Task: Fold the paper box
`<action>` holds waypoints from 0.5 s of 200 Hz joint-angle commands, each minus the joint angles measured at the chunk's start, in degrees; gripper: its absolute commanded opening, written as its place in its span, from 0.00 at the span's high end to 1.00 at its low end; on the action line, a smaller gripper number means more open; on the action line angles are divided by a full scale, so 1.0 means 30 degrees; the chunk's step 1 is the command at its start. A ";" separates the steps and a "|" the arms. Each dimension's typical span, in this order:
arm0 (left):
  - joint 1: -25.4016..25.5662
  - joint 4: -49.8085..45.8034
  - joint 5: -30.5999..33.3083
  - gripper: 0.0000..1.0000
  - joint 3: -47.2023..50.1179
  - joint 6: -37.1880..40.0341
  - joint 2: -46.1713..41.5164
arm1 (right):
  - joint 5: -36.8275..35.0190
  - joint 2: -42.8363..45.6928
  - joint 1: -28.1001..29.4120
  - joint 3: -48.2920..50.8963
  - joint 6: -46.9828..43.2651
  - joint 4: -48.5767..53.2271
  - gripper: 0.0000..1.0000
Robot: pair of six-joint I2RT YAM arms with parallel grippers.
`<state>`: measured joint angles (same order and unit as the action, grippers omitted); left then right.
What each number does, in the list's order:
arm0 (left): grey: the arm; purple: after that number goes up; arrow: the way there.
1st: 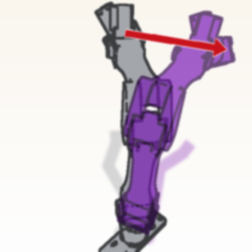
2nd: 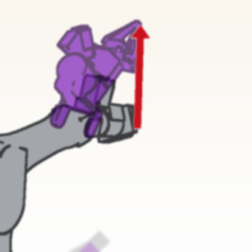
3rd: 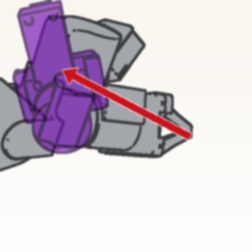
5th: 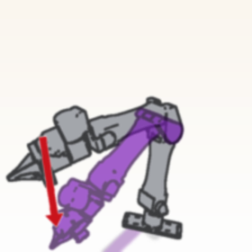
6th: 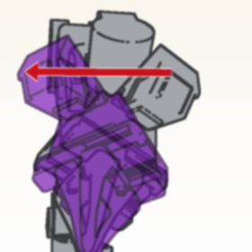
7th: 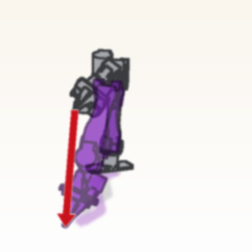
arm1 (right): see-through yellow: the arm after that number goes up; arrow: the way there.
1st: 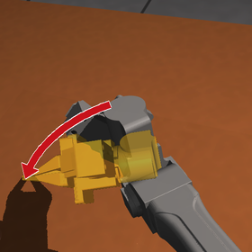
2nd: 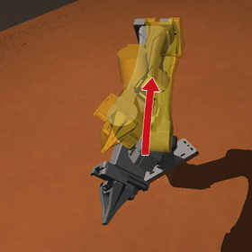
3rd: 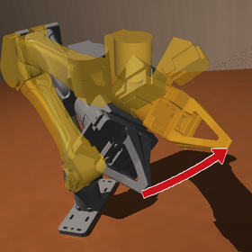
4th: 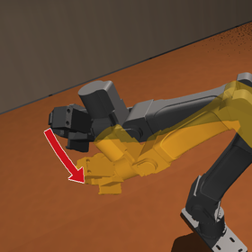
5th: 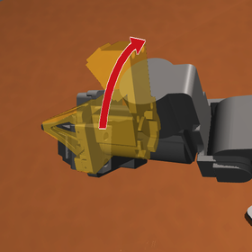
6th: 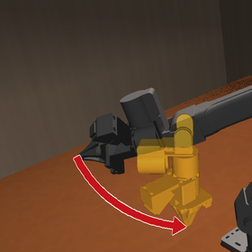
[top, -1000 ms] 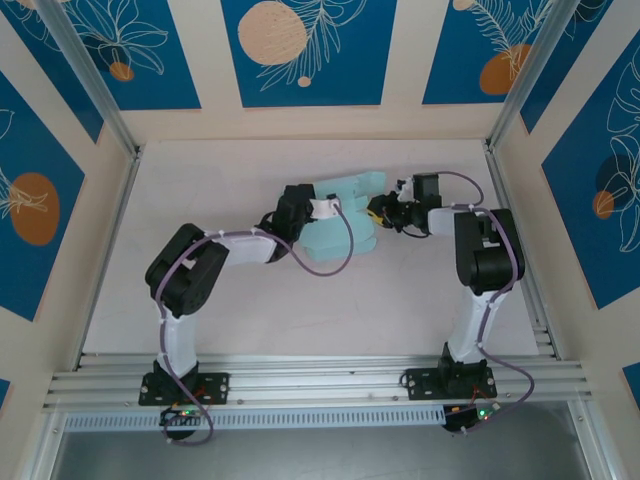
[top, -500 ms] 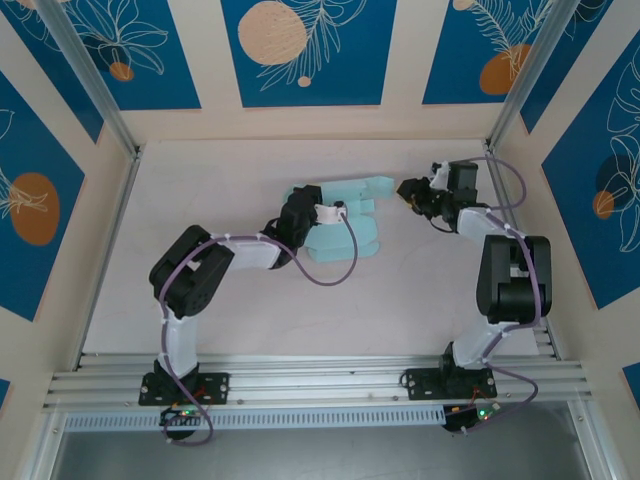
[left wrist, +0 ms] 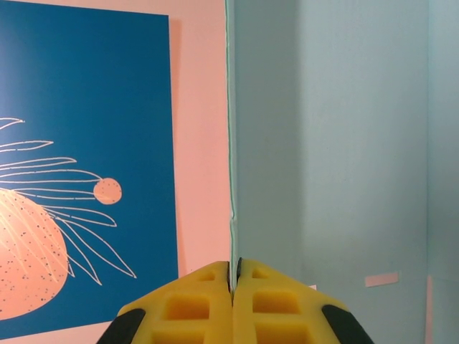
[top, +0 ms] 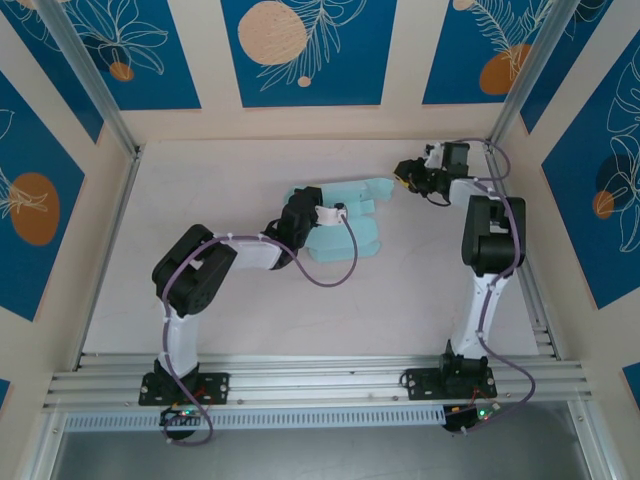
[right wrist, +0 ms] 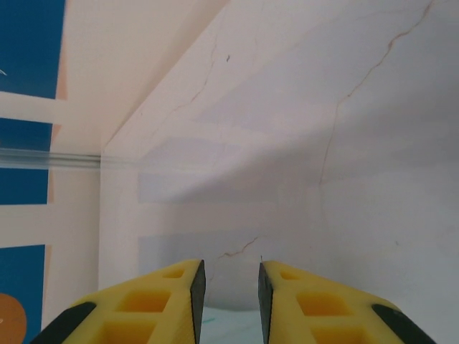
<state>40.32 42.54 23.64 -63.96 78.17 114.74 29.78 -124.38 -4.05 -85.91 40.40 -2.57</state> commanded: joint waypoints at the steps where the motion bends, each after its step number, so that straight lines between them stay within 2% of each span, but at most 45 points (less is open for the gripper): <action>1: -0.0026 0.0141 -0.0084 1.00 -0.0032 0.0014 0.0628 | 0.1714 -0.0653 0.0601 -0.0763 -0.0386 0.0628 0.71; 47: -0.0255 -0.0293 -0.0280 1.00 -0.0309 0.0038 0.1146 | 0.2006 0.0577 0.0881 0.2277 -0.0420 -0.1320 0.71; 100: -0.0288 -0.0140 0.0089 1.00 -0.0446 0.0649 0.2089 | 0.1096 0.2063 0.1157 0.4628 -0.1100 -0.1448 0.71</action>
<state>39.75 43.99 23.68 -64.58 78.63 118.65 33.30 -123.33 -1.17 -74.85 39.46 -6.28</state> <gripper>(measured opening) 0.039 0.288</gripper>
